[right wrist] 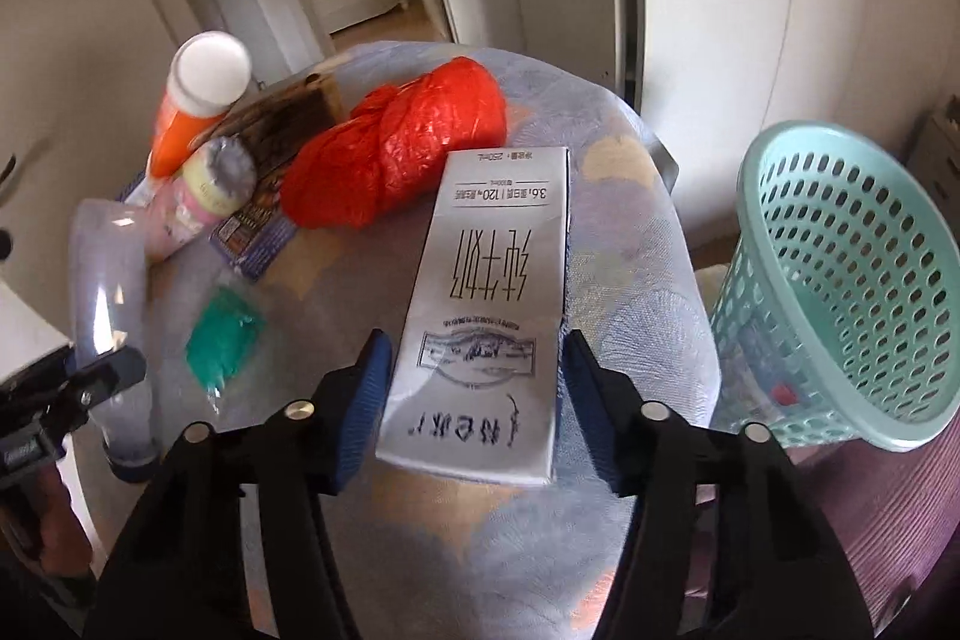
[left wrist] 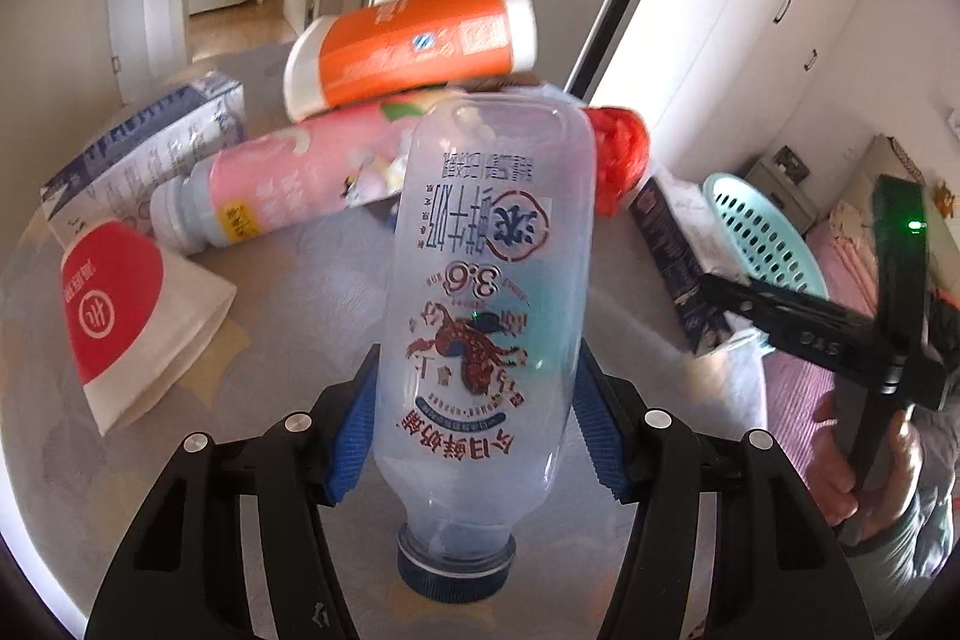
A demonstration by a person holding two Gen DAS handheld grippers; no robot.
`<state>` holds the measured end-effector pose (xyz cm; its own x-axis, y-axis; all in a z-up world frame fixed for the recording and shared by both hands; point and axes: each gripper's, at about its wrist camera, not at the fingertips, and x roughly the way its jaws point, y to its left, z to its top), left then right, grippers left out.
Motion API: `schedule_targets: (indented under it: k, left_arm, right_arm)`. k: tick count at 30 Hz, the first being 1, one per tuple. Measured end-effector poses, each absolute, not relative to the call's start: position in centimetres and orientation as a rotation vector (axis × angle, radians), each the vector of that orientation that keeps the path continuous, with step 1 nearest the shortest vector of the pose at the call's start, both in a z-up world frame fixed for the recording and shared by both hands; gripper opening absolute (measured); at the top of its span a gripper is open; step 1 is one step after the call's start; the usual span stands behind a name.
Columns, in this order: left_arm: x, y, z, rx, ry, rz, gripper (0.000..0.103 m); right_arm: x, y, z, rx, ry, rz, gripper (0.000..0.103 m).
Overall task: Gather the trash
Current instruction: 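Carry the bottle and carton to the teal basket and open both tools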
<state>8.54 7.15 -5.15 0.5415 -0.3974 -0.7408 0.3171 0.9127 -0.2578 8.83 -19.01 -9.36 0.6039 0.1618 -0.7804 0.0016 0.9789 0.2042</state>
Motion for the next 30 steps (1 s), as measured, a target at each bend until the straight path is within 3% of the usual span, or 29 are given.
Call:
schedule_targets:
  k: [5, 6, 8, 17, 30]
  left_arm:
    - [8.4, 6.2, -4.2, -0.106, 0.879, -0.438, 0.056]
    - [8.3, 5.9, -4.0, -0.102, 0.873, -0.439, 0.056]
    - [8.3, 5.4, -3.4, -0.099, 0.863, -0.449, 0.056]
    - [8.8, -0.8, -0.1, -0.083, 0.783, -0.59, 0.056]
    - [12.6, -17.1, 1.9, -0.01, 0.733, -0.806, 0.056]
  right_arm:
    - [9.6, -18.2, -9.6, 0.177, 0.913, 0.013, 0.065]
    - [9.6, -18.1, -9.6, 0.168, 0.909, 0.009, 0.055]
    - [9.4, -18.0, -9.5, 0.16, 0.905, 0.021, 0.049]
    - [6.7, -21.6, -5.2, 0.206, 0.743, 0.059, 0.048]
    - [4.0, -37.5, -2.5, 0.37, 0.619, -0.21, 0.048]
